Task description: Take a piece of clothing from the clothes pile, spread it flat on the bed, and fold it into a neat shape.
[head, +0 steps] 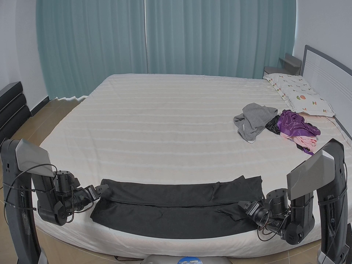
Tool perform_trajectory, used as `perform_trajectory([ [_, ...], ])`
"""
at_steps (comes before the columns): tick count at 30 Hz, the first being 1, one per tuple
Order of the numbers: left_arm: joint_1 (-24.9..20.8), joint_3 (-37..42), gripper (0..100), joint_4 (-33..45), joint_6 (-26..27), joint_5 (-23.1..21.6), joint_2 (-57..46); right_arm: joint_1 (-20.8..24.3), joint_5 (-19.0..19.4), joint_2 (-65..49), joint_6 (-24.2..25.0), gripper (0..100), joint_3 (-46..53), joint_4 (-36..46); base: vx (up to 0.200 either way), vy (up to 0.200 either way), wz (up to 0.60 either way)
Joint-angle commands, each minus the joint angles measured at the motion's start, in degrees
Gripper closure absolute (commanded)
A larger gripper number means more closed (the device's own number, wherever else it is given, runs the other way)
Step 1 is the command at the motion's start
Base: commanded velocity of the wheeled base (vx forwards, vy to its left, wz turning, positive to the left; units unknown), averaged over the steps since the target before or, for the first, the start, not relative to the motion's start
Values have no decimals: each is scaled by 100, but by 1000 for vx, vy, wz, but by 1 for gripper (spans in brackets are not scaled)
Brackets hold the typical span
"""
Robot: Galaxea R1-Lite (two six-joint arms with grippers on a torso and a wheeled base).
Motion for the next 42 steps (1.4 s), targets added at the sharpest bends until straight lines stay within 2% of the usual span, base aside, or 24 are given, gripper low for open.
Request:
perform_trajectory([
  [1, 1, 5, 0, -2, 8, 1, 12, -12, 10, 41, 11, 100, -11, -70, 0, 0, 0],
  [8, -8, 5, 0, -2, 8, 1, 12, 32, -105, -231, 20, 100, 130, -70, 0, 0, 0],
  [27, -8, 5, 0, -2, 8, 10, 12, 146, -105, -829, 3, 100, 614, -70, 0, 0, 0],
  [41, -8, -4, 0, -2, 17, 10, 47, 515, -61, -829, 3, 100, 1167, -70, 0, 0, 0],
  [42, -8, -13, 0, -2, 17, 10, 47, 542, -34, -855, 3, 0, 1255, -70, 0, 0, 0],
])
